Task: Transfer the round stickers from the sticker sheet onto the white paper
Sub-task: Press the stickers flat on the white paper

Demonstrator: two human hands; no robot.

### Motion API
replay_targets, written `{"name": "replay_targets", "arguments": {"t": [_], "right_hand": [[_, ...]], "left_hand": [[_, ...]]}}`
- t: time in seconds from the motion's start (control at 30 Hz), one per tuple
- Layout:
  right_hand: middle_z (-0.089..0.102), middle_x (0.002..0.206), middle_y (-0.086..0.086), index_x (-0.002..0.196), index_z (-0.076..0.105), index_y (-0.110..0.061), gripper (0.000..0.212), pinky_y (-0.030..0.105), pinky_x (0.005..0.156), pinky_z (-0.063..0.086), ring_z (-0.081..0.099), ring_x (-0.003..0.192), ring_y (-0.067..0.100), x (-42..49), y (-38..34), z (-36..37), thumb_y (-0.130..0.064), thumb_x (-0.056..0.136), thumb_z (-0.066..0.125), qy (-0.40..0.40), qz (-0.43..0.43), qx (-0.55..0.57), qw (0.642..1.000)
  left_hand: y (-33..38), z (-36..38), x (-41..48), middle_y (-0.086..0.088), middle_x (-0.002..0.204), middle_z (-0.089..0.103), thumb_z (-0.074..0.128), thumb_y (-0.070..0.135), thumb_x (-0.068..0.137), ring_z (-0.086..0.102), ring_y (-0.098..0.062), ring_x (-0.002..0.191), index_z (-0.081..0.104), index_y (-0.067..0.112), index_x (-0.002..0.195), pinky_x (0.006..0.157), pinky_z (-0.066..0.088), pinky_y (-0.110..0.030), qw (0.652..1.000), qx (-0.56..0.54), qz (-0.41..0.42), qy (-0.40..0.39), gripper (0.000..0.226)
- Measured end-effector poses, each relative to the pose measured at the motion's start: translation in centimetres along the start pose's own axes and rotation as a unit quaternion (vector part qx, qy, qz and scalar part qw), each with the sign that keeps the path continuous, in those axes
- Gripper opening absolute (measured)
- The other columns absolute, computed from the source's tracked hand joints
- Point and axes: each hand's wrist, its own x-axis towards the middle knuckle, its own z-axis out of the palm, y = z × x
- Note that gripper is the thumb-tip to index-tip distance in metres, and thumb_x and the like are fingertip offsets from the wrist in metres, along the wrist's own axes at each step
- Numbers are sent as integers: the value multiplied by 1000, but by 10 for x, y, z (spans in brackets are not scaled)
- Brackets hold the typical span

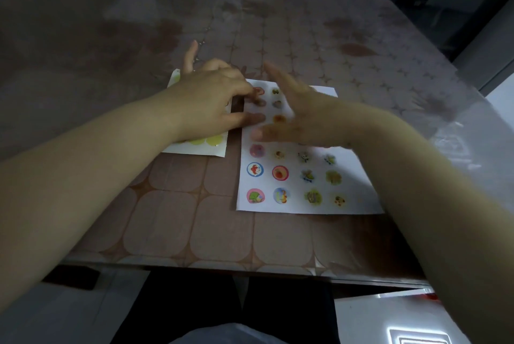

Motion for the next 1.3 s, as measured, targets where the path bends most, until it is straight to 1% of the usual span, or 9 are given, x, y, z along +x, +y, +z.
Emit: {"name": "replay_targets", "arguments": {"t": [0.07, 0.3, 0.47, 0.57, 0.73, 0.97, 1.1, 1.2, 1.3], "right_hand": [[5, 157, -3, 146, -9, -33, 112, 45, 115, 18, 12, 143, 20, 5, -3, 9, -58, 68, 68, -5, -8, -9, 1000], [-7, 157, 3, 145, -13, -32, 124, 51, 115, 7, -2, 144, 26, 14, -6, 6, -71, 57, 64, -23, 58, -115, 991], [-3, 157, 2, 146, -10, -31, 119, 46, 115, 14, 4, 144, 24, 11, -8, 5, -68, 61, 65, -44, 44, -81, 995], [13, 156, -2, 146, 2, -34, 104, 40, 110, 27, 24, 138, 23, 0, 1, -7, -65, 67, 63, -42, 55, -2, 998], [18, 154, -5, 146, 6, -36, 107, 43, 110, 27, 28, 137, 22, -5, 10, -17, -63, 62, 67, -45, 69, 1, 997], [0, 157, -2, 146, -8, -33, 129, 51, 114, 10, 3, 143, 24, -3, 5, -9, -70, 47, 67, -58, 71, -119, 989], [-4, 157, -6, 146, -7, -33, 124, 50, 116, 6, 1, 144, 22, -5, 4, -8, -67, 54, 68, -58, 49, -119, 990], [5, 155, -12, 145, 1, -38, 110, 44, 114, 15, 13, 142, 17, -13, 8, -20, -65, 60, 64, -71, 49, -77, 993], [19, 152, -13, 142, 7, -44, 111, 44, 111, 23, 26, 137, 17, -17, 18, -30, -72, 48, 59, -76, 69, -52, 993]], "left_hand": [[0, 1, 0, 13, 101, 47, 51, 51, 83, 30, -14, 128, 58, 35, 116, 107, -17, -49, 1000, 1, 0, 2, 38], [-2, 1, 0, 8, 121, 54, 51, 51, 83, 29, -15, 130, 57, 32, 118, 108, -17, -49, 1000, 3, 3, 2, 40], [0, 0, -2, 10, 117, 54, 47, 55, 81, 29, -14, 129, 58, 35, 116, 107, -17, -48, 1000, 2, 1, -1, 42], [0, 0, -2, 10, 118, 54, 50, 52, 81, 30, -15, 129, 59, 33, 116, 107, -17, -48, 1000, 0, 3, 2, 41], [1, 0, -2, 13, 122, 54, 47, 58, 80, 29, -12, 129, 57, 38, 117, 107, -17, -48, 1000, -1, 4, 1, 43], [0, -1, -1, 13, 121, 53, 48, 56, 81, 28, -12, 130, 57, 38, 117, 107, -18, -47, 1000, 2, 5, -3, 41], [-2, 0, -2, 13, 122, 53, 45, 59, 80, 29, -13, 130, 57, 38, 117, 107, -17, -48, 1000, 8, 7, -1, 44], [-2, 0, -2, 13, 121, 54, 44, 61, 79, 29, -12, 130, 57, 39, 117, 107, -17, -49, 1000, 2, 7, -1, 46], [-2, -1, -2, 13, 120, 54, 47, 59, 80, 29, -13, 130, 57, 38, 117, 107, -18, -48, 1000, 0, 5, -1, 44]]}}
